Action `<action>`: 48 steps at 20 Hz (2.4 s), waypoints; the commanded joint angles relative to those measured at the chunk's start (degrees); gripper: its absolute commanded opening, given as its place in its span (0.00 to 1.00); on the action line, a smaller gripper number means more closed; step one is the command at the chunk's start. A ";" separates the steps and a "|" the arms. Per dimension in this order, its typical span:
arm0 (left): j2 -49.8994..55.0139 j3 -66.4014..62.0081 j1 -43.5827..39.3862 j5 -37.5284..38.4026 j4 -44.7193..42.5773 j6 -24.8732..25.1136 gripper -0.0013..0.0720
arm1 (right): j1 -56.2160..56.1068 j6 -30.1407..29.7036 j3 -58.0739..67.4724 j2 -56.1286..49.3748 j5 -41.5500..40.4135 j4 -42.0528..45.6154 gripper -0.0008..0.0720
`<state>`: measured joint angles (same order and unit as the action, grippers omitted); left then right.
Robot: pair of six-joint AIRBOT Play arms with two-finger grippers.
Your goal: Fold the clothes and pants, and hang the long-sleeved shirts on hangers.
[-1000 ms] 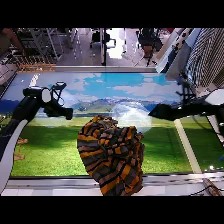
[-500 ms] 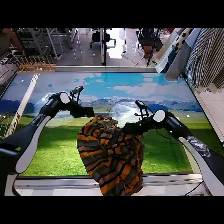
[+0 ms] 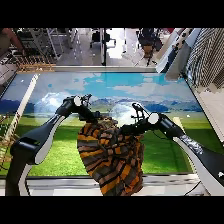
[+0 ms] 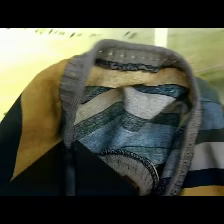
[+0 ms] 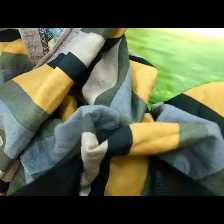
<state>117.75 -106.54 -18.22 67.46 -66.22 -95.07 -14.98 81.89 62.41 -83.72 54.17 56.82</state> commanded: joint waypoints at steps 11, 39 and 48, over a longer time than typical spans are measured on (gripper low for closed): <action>-8.92 -16.17 5.16 3.08 14.51 10.71 0.03 | 1.42 -2.47 14.64 5.73 -9.79 3.30 0.04; -32.50 15.13 11.91 14.23 27.69 23.58 0.03 | -17.18 23.50 -8.68 5.97 -27.15 -12.55 0.72; -32.54 15.06 11.98 14.21 30.80 23.58 0.03 | -17.90 36.87 -2.69 -7.39 -29.46 -10.58 0.09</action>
<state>85.23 -91.44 -6.26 81.82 -37.19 -71.50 -32.49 115.77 57.67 -88.16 23.49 44.82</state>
